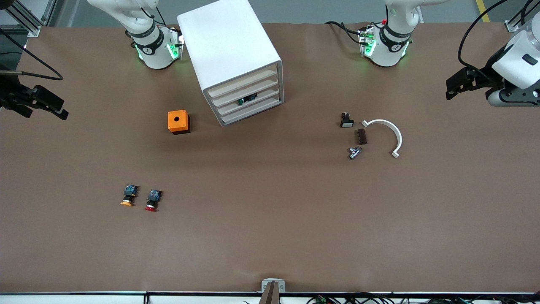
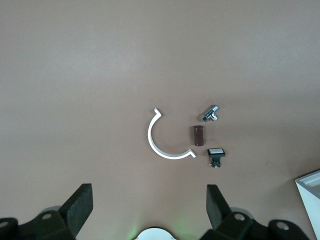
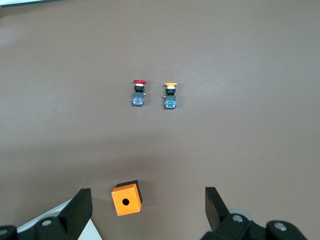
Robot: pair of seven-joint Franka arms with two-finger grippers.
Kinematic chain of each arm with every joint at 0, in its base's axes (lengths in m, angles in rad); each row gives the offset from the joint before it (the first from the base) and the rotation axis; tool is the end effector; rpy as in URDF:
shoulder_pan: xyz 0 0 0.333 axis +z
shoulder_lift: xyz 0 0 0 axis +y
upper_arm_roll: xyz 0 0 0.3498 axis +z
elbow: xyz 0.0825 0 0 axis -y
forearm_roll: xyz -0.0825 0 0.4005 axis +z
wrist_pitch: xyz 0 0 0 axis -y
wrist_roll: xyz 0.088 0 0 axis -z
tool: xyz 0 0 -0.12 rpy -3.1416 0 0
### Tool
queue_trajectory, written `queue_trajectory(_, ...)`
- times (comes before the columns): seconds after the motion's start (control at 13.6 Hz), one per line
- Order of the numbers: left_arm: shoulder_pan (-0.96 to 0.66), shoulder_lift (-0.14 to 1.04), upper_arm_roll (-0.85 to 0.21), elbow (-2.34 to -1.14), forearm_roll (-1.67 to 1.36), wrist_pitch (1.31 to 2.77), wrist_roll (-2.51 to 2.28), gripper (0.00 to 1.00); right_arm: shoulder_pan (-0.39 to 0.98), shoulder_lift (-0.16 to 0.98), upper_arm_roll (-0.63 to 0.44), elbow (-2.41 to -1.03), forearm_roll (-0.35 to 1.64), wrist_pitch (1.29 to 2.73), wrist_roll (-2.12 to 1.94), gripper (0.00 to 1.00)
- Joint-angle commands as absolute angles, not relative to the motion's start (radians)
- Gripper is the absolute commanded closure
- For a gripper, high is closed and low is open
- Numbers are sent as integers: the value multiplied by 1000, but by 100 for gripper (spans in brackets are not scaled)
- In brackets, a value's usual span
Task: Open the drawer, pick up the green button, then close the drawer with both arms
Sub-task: 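Move both grippers from rest toward the white drawer cabinet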
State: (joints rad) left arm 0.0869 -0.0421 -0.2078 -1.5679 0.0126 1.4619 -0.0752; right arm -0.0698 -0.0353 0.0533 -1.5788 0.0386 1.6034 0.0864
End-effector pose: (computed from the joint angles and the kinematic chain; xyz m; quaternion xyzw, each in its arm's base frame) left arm 0.5404 -0.0668 0.6605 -0.9992 0.0221 0.0312 0.0137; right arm 0.5633 -0.0042 0.6644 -0.9981 0.0514 -0.0293 0.0194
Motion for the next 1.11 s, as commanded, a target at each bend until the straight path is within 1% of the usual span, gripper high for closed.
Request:
queue_trajectory(0.0, 97, -34, -213, -1548, 38, 1463, -60, 0, -89, -52, 67, -1591, 23, 1602, 87, 0)
queue_trajectory(0.15, 95, -15, -209, -1545, 47, 1465, -61, 0, -87, -51, 67, -1591, 23, 1597, 87, 0)
queue_trajectory(0.37, 77, 87, -218, -1545, 77, 1465, -70, 0, -92, -49, 61, -1589, 31, 1597, 84, 0)
queue_trajectory(0.59, 22, 211, -224, -1543, 74, 1465, -101, 0, -94, -48, 61, -1589, 34, 1597, 84, 0)
queue_trajectory(0.88, -116, 397, -225, -1468, 61, 1465, -444, 0, -80, -17, 72, -1592, 37, 1600, 162, 0)
queue_trajectory(0.96, -153, 428, -224, -1448, 61, 1465, -527, 0, -75, 4, 89, -1588, 40, 1606, 225, 0)
queue_trajectory(1.03, -181, 454, -225, -1434, 61, 1465, -610, 0, -81, 20, 131, -1588, 40, 1612, 265, 0)
